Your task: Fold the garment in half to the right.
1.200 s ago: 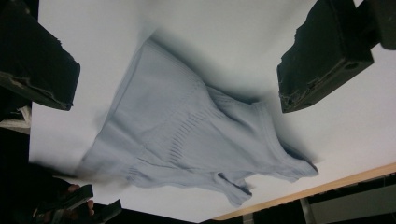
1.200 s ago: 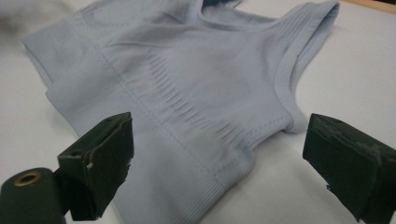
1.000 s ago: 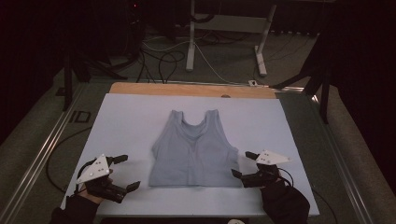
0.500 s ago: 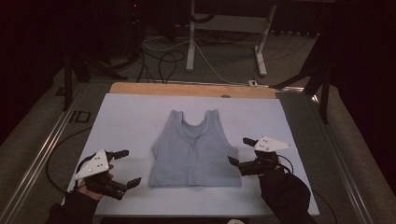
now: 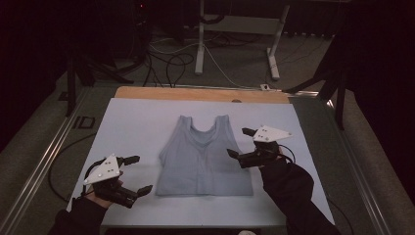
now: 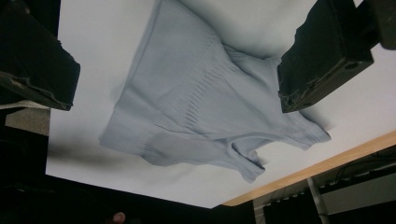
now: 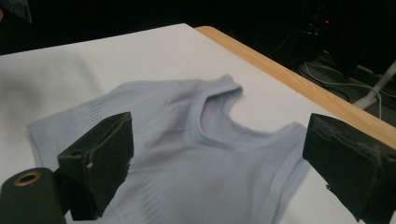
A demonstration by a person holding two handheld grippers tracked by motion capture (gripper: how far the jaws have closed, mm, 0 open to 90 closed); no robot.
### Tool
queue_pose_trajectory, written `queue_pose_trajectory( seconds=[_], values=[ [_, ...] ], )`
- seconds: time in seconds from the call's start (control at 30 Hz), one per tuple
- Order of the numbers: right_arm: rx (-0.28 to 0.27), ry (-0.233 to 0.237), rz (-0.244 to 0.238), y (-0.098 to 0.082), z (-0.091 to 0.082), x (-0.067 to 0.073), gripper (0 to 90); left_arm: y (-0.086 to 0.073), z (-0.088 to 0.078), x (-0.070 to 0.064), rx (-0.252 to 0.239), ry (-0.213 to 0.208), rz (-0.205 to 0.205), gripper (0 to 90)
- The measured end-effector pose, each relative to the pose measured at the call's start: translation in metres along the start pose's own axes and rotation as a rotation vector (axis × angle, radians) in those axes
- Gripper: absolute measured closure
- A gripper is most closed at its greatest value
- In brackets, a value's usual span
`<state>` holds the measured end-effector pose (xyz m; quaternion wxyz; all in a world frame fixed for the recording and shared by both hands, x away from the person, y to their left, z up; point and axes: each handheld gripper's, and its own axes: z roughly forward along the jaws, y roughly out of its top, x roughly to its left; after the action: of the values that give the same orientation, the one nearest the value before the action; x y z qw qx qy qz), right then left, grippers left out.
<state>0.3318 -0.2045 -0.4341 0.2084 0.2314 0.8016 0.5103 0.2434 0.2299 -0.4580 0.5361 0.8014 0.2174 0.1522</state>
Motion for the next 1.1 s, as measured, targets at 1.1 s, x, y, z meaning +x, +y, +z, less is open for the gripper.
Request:
queue_pose_trajectory(
  seconds=[1.1],
  values=[
    [0.015,0.067,-0.051,0.049,0.083,-0.015,8.9,0.010,0.025,-0.015,0.101,0.045,-0.032,0.2]
  ],
)
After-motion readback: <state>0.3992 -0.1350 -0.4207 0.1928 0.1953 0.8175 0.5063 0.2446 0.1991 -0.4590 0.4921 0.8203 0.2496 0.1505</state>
